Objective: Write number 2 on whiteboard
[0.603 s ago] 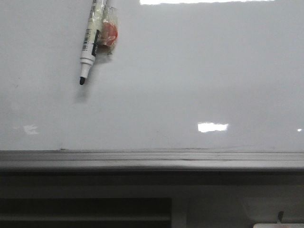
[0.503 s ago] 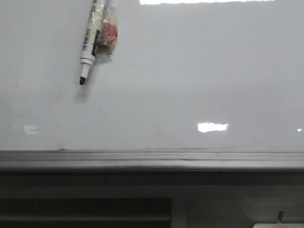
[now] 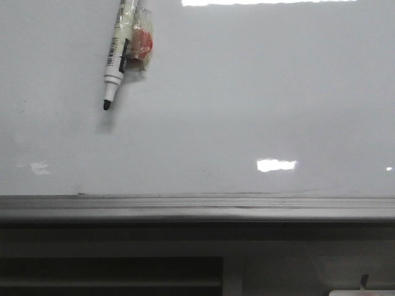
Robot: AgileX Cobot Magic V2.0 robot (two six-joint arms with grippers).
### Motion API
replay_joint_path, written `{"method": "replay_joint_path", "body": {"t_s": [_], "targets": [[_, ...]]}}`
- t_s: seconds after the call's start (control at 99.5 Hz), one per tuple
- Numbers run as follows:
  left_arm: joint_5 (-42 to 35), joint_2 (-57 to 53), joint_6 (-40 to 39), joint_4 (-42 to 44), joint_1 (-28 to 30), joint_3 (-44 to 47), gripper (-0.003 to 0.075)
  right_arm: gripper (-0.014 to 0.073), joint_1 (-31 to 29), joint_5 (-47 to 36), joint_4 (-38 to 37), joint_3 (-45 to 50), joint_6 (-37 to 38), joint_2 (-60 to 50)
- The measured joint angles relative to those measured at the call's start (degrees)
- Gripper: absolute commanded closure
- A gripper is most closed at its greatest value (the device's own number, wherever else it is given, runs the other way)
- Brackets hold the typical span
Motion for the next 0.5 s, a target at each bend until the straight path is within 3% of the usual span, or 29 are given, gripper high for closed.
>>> {"method": "replay_joint_path", "body": {"t_s": [0.332, 0.503], "targets": [[0.0, 0.0, 0.0, -0.4, 0.0, 0.0, 0.074, 0.066, 0.0, -1.9, 0.0, 0.0, 0.0, 0.0], [0.0, 0.0, 0.0, -6.8, 0.0, 0.0, 0.074, 0.066, 0.0, -2.1, 1.2, 0.0, 0.0, 0.0]]}}
